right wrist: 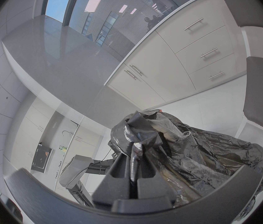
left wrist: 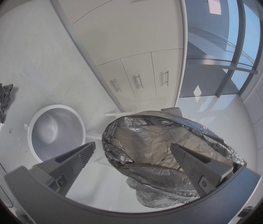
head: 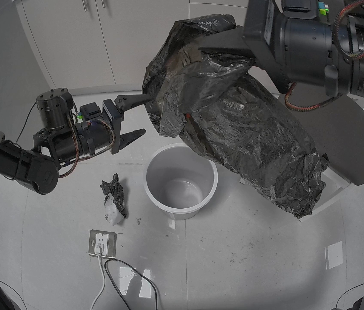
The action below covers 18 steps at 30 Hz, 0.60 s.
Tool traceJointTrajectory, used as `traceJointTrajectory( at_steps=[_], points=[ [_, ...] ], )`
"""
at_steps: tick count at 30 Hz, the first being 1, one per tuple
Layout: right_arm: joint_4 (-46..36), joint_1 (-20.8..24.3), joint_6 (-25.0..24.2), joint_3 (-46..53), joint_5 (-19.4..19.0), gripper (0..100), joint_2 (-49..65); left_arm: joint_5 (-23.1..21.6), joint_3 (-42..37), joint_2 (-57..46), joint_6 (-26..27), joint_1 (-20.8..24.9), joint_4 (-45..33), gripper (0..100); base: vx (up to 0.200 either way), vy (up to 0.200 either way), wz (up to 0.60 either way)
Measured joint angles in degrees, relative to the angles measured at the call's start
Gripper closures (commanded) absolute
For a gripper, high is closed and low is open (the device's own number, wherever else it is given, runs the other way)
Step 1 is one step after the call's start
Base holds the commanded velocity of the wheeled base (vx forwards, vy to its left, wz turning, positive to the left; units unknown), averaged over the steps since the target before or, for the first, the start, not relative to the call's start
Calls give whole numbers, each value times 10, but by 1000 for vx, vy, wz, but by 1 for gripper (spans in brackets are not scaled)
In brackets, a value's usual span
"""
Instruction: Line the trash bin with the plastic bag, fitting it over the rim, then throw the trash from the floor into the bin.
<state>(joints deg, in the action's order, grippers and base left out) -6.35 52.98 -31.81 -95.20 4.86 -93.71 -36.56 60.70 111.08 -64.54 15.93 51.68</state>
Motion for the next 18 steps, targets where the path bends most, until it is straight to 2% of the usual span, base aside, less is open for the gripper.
traceJointTrajectory(
  at_steps=[4,18],
  points=[
    [0,8,0,-1,0,100,0,-3,15,7,-15,2,1,0,0,0,0],
    [-1,32,0,-3,0,100,1,3,41,63,-14,14,41,0,0,0,0]
  ],
)
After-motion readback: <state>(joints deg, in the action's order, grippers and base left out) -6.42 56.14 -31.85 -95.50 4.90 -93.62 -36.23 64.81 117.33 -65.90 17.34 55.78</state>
